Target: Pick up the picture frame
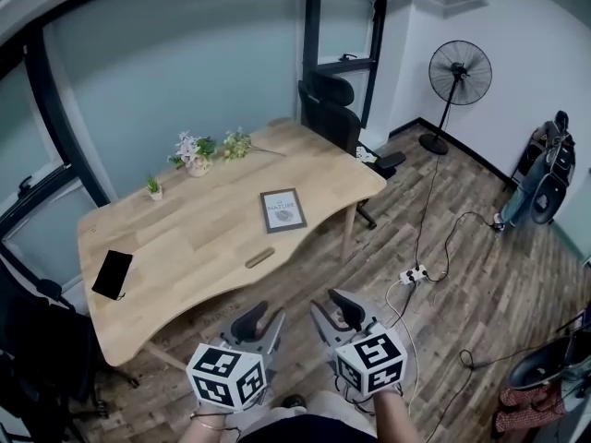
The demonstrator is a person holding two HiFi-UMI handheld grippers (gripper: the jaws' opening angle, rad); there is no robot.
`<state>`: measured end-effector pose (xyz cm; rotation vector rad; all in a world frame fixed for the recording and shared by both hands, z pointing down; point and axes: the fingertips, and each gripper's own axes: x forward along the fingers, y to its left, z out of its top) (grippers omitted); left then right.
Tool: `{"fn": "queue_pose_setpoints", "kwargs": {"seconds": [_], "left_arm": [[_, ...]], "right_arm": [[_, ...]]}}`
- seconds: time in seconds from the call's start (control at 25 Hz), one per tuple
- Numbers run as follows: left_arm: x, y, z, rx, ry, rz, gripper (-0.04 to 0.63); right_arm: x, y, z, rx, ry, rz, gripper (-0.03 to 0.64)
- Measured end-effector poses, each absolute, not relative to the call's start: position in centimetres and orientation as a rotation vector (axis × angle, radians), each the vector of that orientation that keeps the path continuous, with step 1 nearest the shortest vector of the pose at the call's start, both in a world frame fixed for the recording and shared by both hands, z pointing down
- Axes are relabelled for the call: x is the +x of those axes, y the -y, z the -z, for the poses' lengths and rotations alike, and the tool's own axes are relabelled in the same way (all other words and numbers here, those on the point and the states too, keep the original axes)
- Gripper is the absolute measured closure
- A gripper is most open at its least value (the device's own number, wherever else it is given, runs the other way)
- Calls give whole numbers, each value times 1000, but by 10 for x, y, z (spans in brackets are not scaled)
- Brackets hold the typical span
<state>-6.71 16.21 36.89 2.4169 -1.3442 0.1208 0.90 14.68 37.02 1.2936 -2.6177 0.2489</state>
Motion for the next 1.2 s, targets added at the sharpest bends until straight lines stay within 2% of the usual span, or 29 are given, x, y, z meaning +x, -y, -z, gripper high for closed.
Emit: {"fn": "queue_pose_setpoints", "kwargs": {"seconds": [1.2], "left_arm": [[-78, -39, -390, 2359, 1353, -115, 466]], "right_arm": [[-10, -22, -390, 1257, 2593, -245, 489]]}}
